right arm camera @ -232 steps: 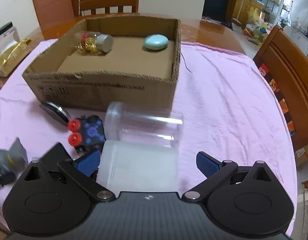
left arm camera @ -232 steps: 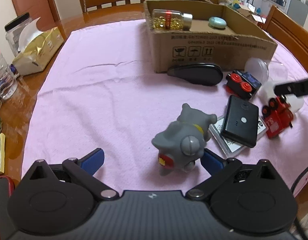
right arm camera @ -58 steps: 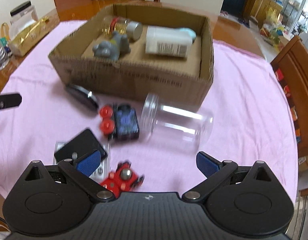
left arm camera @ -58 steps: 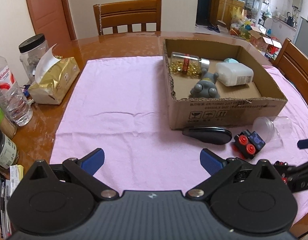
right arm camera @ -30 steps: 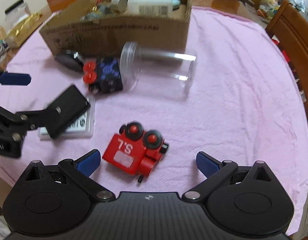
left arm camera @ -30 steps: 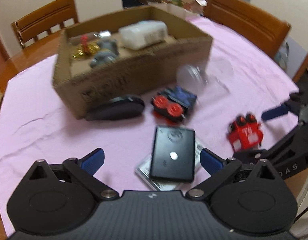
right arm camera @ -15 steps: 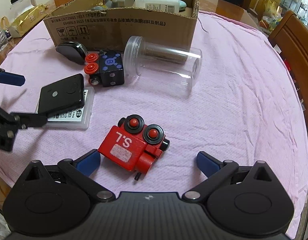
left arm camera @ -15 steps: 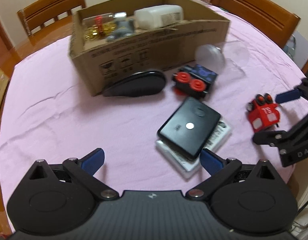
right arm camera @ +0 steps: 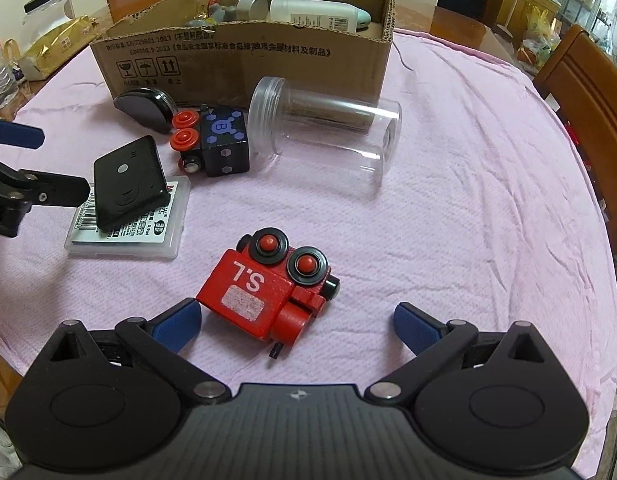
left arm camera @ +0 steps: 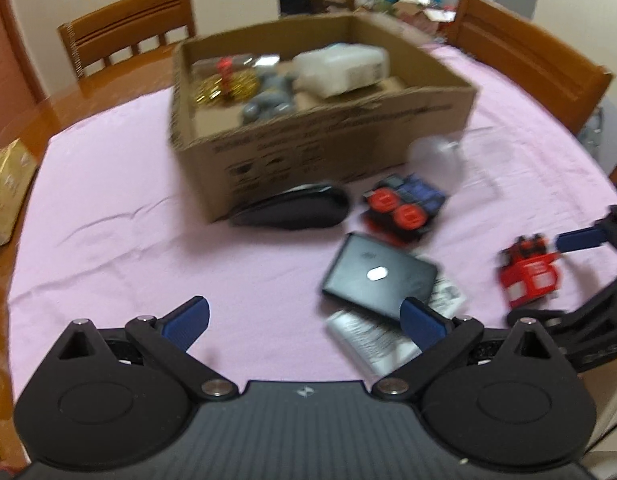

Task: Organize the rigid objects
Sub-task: 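Grasp the black device with the left tool while the right tool approaches the red toy car, then lift the black device with the left tool while the right tool grasps the red toy car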

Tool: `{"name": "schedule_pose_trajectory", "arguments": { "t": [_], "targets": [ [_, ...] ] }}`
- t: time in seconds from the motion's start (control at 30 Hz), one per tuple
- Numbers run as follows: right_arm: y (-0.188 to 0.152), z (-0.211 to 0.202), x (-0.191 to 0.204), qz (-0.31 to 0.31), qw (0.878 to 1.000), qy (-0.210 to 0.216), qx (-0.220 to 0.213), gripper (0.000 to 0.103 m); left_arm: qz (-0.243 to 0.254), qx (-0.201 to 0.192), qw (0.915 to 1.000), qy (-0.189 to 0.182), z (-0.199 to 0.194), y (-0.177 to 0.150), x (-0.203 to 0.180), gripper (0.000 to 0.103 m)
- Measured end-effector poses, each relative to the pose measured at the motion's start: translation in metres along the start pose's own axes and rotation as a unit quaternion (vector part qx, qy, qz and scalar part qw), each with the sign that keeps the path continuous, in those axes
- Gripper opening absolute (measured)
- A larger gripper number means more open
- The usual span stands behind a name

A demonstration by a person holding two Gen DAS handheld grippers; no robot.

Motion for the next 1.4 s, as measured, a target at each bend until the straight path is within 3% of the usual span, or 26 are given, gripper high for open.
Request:
{"name": "schedule_pose_trajectory", "arguments": {
  "t": [0.2,0.43,0.63,0.7,0.77,1.1,1.4],
  "targets": [
    [-0.002,-0.001,0.000,-0.005,1.000,0.001,-0.010,0.103,0.054,-0.018,0.9978,-0.034,0.008,0.001,-0.030,0.097],
    [-0.004,-0.002,0.001,-0.013,1.000,0.005,-0.017,0.103,0.095,0.001,0.9941,-0.051,0.031,0.007,-0.037,0.093],
    [-0.004,-0.003,0.003,-0.015,1.000,0.006,-0.015,0.103,0.094,0.020,0.9916,-0.086,0.036,0.011,-0.039,0.081],
    [-0.004,-0.003,0.005,-0.014,1.000,0.006,-0.014,0.103,0.091,0.022,0.9913,-0.092,0.036,0.010,-0.040,0.072],
    [-0.003,-0.003,0.009,-0.016,1.000,0.009,-0.013,0.103,0.084,0.029,0.9909,-0.101,0.034,0.010,-0.040,0.071],
    [0.011,-0.004,0.041,-0.034,0.998,0.036,-0.025,0.098,0.040,0.042,0.9959,-0.070,0.024,0.000,-0.024,0.071],
    [0.018,-0.005,0.033,-0.015,0.999,0.030,-0.030,0.087,0.069,0.043,0.9939,-0.074,0.021,-0.003,-0.028,0.073]
  ]
}}
Point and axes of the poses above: each gripper's, at about its wrist camera, not at the fingertips, and z roughly the way its jaws point, x to its left, y to its top, the point moved 6 cm from there along z, roughly the way its jaws point, and after that the axes turned 10 degrees about -z, right-handed, at the moved point
